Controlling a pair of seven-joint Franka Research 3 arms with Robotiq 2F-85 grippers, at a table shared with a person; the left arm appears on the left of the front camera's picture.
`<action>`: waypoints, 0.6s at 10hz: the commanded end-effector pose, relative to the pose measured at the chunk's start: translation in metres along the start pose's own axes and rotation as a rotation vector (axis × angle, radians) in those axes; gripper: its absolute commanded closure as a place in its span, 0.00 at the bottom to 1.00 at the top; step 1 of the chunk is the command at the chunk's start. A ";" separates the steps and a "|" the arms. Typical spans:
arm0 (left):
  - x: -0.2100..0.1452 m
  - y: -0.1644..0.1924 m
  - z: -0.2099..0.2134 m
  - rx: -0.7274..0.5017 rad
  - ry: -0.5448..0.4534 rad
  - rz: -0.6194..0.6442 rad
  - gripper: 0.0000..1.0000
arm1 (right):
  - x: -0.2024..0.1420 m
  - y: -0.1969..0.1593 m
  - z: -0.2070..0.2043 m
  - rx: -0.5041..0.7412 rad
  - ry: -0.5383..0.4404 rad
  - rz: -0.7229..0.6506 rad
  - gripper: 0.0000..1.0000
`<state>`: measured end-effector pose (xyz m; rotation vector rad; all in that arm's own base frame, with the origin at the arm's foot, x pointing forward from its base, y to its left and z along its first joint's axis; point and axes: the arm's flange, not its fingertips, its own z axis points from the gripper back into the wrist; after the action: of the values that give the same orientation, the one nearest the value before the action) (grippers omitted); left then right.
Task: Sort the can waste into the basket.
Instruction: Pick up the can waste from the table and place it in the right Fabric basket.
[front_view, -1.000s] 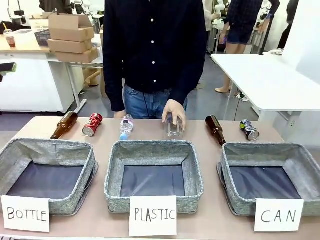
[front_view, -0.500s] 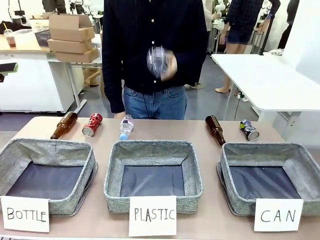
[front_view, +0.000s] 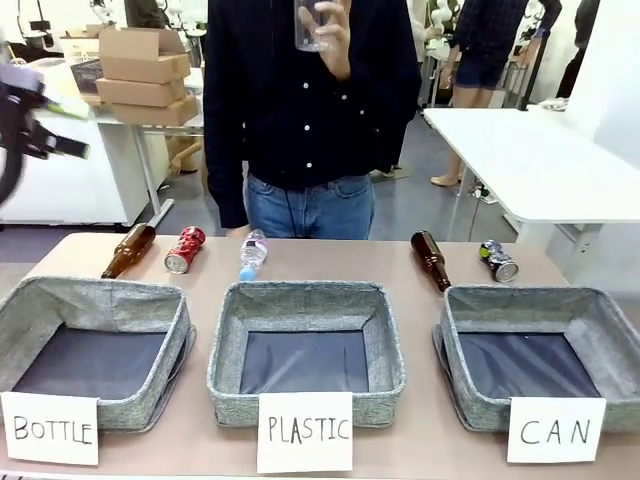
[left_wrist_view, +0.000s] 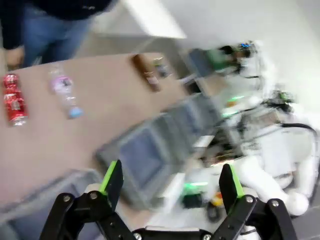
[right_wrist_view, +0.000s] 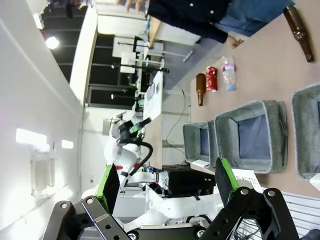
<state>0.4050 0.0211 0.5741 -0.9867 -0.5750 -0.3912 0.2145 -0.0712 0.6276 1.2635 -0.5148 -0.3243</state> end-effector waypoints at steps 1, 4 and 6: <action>0.022 0.038 -0.030 0.299 0.305 0.076 0.00 | 0.003 0.002 -0.003 0.023 -0.001 0.020 0.00; 0.026 0.064 -0.055 0.365 0.396 0.052 0.00 | 0.003 0.002 -0.003 0.023 -0.001 0.020 0.00; 0.024 0.052 -0.055 0.241 0.319 0.023 0.00 | 0.003 0.002 -0.003 0.023 -0.001 0.020 0.00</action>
<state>0.4768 -0.0012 0.5113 -0.5699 -0.2665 -0.4222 0.2151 -0.0721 0.6282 1.2635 -0.5145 -0.3253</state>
